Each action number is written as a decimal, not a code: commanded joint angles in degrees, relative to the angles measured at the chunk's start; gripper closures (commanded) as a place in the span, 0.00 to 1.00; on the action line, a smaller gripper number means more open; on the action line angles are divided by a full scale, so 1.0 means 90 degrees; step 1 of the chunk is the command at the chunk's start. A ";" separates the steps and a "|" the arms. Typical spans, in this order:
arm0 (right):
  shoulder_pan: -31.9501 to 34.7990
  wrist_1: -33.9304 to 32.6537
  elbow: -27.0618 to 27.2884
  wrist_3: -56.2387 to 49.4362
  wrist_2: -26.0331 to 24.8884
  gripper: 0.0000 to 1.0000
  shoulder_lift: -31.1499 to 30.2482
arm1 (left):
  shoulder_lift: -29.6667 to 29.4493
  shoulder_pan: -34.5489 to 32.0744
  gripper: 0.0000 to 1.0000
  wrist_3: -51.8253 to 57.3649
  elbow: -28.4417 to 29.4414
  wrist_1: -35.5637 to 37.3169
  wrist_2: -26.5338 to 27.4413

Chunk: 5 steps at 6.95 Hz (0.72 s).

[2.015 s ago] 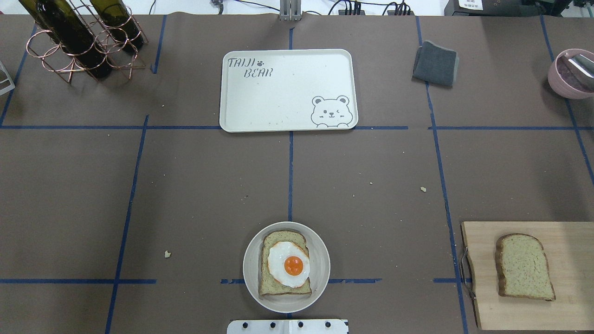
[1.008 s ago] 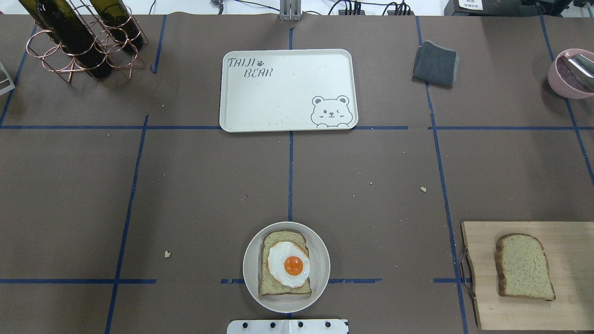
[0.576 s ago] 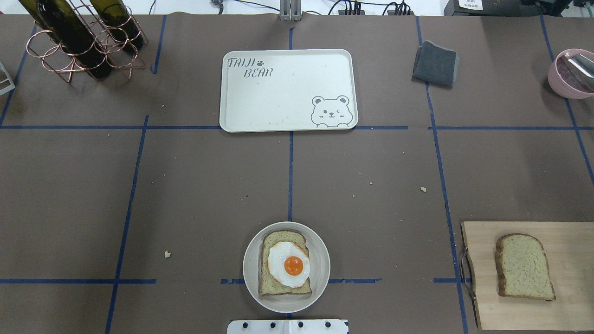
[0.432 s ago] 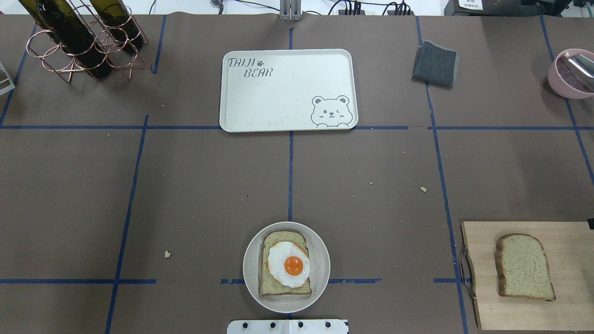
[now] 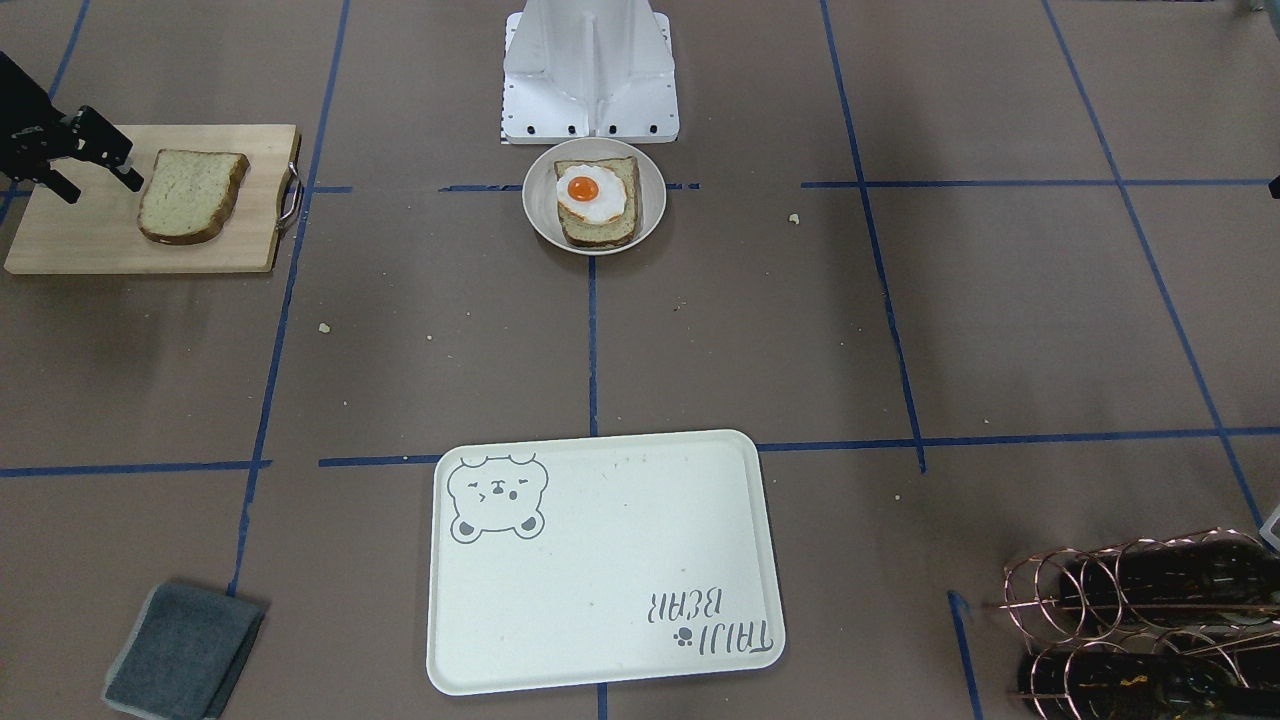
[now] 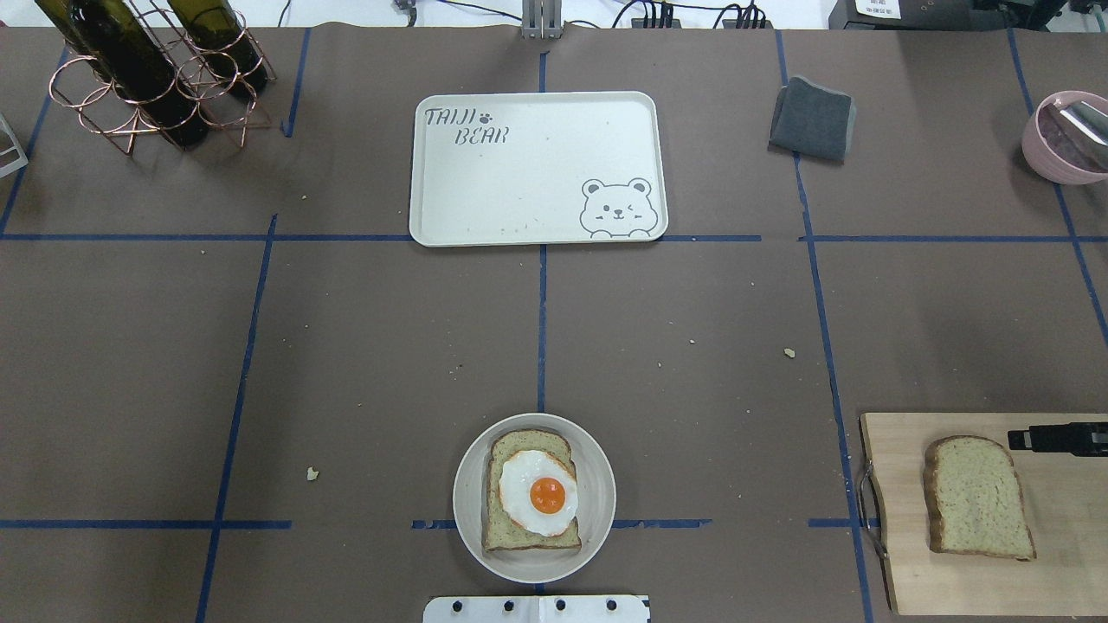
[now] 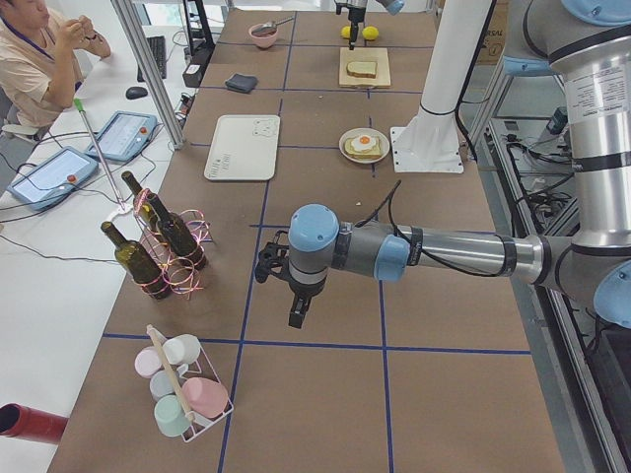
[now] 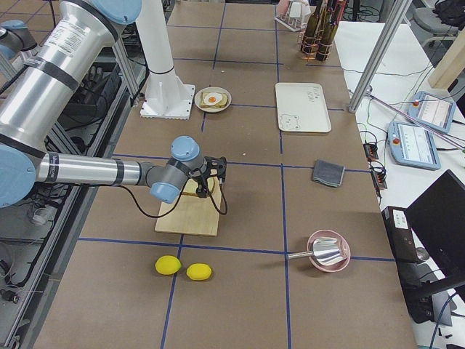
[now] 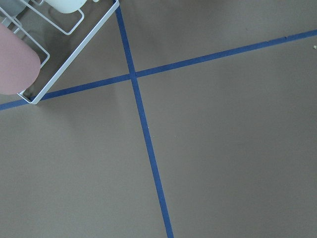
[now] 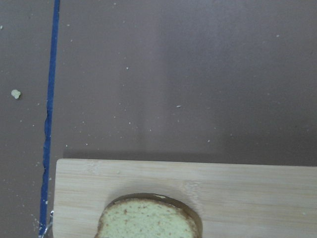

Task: Make sandwich and place on tray
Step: 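Lower the right gripper onto the bread slice on the cutting board and grasp it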

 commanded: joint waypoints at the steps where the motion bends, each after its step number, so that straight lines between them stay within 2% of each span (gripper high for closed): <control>1: -0.0834 0.0346 -0.0228 0.0604 -0.0737 0.17 0.0000 | -0.0002 0.0007 0.00 0.0000 0.0010 -0.0023 0.0000; 3: -0.0927 0.1424 -0.0822 0.0636 -0.0791 0.21 -0.0117 | -0.0002 -0.0003 0.00 0.0000 0.0010 -0.0033 0.0000; 5: -0.0985 0.1449 -0.0884 0.0646 -0.0801 0.30 -0.0118 | -0.0002 0.0006 0.00 0.0000 0.0000 -0.0023 0.0000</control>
